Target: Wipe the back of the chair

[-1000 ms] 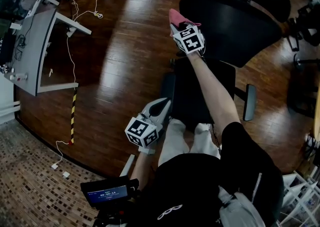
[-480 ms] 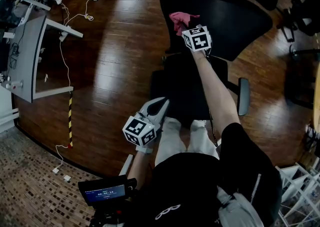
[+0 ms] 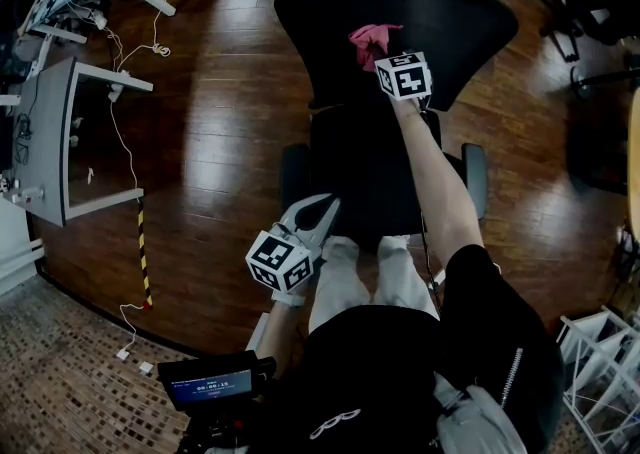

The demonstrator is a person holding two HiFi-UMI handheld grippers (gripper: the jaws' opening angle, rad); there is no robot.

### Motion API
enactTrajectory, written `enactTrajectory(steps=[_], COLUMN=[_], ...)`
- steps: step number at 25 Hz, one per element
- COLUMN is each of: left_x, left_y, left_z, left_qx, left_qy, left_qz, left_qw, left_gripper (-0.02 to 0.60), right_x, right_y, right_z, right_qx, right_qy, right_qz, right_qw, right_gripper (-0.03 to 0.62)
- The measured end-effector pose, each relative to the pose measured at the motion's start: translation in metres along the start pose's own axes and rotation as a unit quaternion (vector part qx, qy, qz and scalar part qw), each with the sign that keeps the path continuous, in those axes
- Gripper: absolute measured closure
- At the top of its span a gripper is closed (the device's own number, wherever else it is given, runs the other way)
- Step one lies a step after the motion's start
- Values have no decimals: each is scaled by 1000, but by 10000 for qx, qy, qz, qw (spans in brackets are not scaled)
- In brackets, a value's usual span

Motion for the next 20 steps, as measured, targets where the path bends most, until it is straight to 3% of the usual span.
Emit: enactTrajectory(steps=[20], left_x=[29], left_y=[-92], left_z=[15], left_qx=[-352], left_qy=[-31], left_qz=[394], left_qw=[9986], left_gripper=[589], right_x=[152], right_y=[36], right_z=[57], right_qx=[-145], right_qy=[-492], right_qz=[647], right_qw=[9966], right_gripper=[549])
Point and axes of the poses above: the fingertips, and each gripper's own axes: y backward along the fingers, x to its right, z out of its underside, the point moved 3 cm from there along y, backward along the fingers, and after that the axes turned 14 degrees about z, right-handed, at the moved point
